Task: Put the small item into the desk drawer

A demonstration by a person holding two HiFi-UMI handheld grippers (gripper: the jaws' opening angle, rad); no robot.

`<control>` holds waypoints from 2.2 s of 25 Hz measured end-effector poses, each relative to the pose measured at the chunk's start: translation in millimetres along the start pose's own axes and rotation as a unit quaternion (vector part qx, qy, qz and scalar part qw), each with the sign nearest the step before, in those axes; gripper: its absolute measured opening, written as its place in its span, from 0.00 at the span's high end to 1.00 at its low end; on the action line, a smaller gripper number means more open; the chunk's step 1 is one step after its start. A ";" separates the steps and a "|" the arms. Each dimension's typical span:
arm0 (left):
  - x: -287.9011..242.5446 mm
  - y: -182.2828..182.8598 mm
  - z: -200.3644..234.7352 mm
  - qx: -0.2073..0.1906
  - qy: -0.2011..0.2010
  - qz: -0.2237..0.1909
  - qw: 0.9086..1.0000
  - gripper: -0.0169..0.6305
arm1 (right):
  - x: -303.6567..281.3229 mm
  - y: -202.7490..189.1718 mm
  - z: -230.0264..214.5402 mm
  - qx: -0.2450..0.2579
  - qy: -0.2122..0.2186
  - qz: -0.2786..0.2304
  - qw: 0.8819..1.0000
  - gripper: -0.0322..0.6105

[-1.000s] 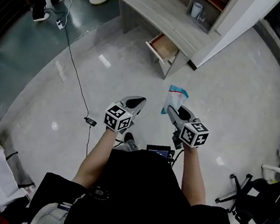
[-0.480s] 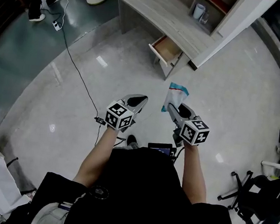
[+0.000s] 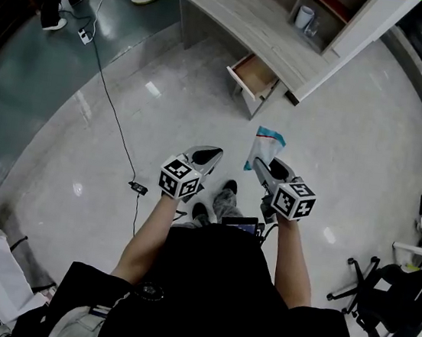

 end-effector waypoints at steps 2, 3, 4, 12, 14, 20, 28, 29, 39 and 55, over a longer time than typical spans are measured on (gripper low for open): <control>-1.5 -3.8 3.9 0.003 0.006 0.004 1.000 0.97 | -6.0 -1.8 -4.4 -0.004 0.003 0.004 1.000 0.70; -2.7 -5.3 6.9 0.004 0.009 0.006 1.000 0.97 | -10.2 -2.8 -6.9 -0.006 0.005 0.006 1.000 0.70; -3.9 -6.5 10.3 0.005 0.012 0.008 1.000 0.97 | -14.7 -3.6 -9.4 -0.007 0.007 0.008 1.000 0.70; -25.5 1.2 39.7 0.006 0.031 0.019 0.999 0.97 | -49.2 6.8 -31.7 -0.021 0.020 0.011 1.000 0.70; -39.2 4.5 43.3 0.004 0.029 0.023 0.999 0.97 | -54.8 11.4 -42.8 -0.026 0.019 0.011 0.999 0.70; -76.5 20.9 57.6 -0.005 0.021 0.030 0.999 0.97 | -73.9 33.1 -75.2 -0.035 0.014 0.006 0.999 0.70; -107.1 37.9 88.4 -0.006 0.040 0.036 0.999 0.97 | -108.9 52.8 -105.1 -0.046 0.029 0.012 0.998 0.70; -111.2 40.3 92.0 -0.006 0.043 0.035 0.998 0.97 | -113.6 55.6 -108.9 -0.046 0.032 0.013 0.998 0.70; -143.9 70.0 120.1 -0.020 0.069 0.028 0.997 0.97 | -150.0 96.0 -139.0 -0.045 0.056 0.003 0.997 0.70; -173.0 88.4 129.5 -0.038 0.087 0.032 0.995 0.97 | -163.3 118.2 -169.6 -0.048 0.065 0.000 0.997 0.70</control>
Point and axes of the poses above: the fingertips, and each gripper's own axes: x backward along the fingers, z to its left, y out of its top, the point moved 2 cm from there along x, backward along the fingers, and after that the axes turned 10 degrees about -z, right-handed, at the moved point
